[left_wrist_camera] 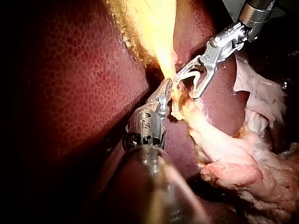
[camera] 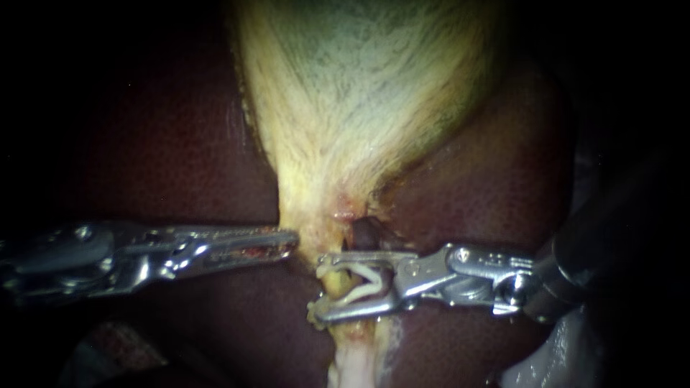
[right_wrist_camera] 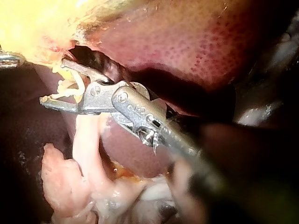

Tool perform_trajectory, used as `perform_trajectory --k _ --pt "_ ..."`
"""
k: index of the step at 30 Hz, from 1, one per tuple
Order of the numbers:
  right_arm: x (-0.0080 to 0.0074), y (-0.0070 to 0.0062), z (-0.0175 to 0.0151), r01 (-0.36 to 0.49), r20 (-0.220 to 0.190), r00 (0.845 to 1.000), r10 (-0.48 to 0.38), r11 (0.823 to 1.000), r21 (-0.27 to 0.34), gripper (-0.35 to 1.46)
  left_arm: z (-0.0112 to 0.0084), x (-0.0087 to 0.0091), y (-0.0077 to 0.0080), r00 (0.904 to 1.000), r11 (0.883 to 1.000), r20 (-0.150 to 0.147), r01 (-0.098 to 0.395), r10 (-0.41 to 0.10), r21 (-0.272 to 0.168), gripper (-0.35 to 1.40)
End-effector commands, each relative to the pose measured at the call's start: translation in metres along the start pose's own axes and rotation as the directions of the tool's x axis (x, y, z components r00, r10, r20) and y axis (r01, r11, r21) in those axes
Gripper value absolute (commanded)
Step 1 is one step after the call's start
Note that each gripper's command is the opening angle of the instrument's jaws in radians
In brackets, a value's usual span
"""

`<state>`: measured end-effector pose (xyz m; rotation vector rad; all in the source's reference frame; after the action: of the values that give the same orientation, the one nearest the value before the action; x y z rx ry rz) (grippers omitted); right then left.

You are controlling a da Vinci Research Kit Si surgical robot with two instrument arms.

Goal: Clipping third clip left tube

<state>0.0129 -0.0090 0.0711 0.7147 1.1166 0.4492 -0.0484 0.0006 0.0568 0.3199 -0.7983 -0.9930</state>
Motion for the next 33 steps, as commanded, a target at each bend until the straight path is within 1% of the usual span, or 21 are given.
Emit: perform_trajectory --k 1,5,11,15,19,23,27,30,33 --pt "0.0 0.0001 -0.0001 0.001 0.003 1.0 -0.001 1.0 -0.005 0.53 -0.0001 0.0 0.0 1.0 1.0 0.0 0.001 -0.001 -0.001 -0.3" --pt "-0.0001 0.0005 -0.0002 0.001 0.012 1.0 -0.001 1.0 -0.016 0.53 -0.0003 -0.0001 -0.0002 1.0 1.0 0.003 0.002 -0.002 0.0 -0.3" --pt "-0.0006 0.0005 0.0002 0.005 0.024 1.0 -0.004 1.0 -0.021 0.53 -0.0004 -0.0002 -0.0003 1.0 1.0 0.006 0.003 -0.003 0.001 -0.3" --pt "-0.0009 0.0004 0.0011 0.009 0.025 1.0 -0.008 1.0 -0.024 0.53 -0.0003 -0.0003 -0.0004 1.0 1.0 0.006 0.003 -0.003 0.001 -0.3" --pt "-0.0016 0.0001 0.0024 0.016 0.025 1.0 -0.015 0.999 -0.029 0.53 -0.0002 -0.0003 -0.0004 1.0 1.0 0.006 0.003 -0.003 0.0 -0.3" --pt "-0.002 -0.0009 0.0035 0.022 0.042 0.999 -0.023 1.0 0.01 0.53 -0.0001 -0.0004 -0.0005 1.0 1.0 0.006 0.004 -0.004 0.0 -0.3" --pt "-0.0016 -0.0018 0.0045 0.024 0.032 0.999 -0.025 0.999 0.049 0.52 0.0 -0.0004 -0.0005 1.0 1.0 0.006 0.004 -0.004 -0.001 -0.3" --pt "-0.0012 -0.002 0.0052 0.025 0.018 0.999 -0.026 0.998 0.064 0.52 0.0001 -0.0005 -0.0005 1.0 1.0 0.006 0.004 -0.004 -0.001 -0.3" --pt "-0.0009 -0.0021 0.0055 0.032 0.024 0.999 -0.034 0.996 0.085 0.51 0.0 -0.0004 -0.0005 1.0 1.0 0.006 0.004 -0.004 -0.001 -0.3"
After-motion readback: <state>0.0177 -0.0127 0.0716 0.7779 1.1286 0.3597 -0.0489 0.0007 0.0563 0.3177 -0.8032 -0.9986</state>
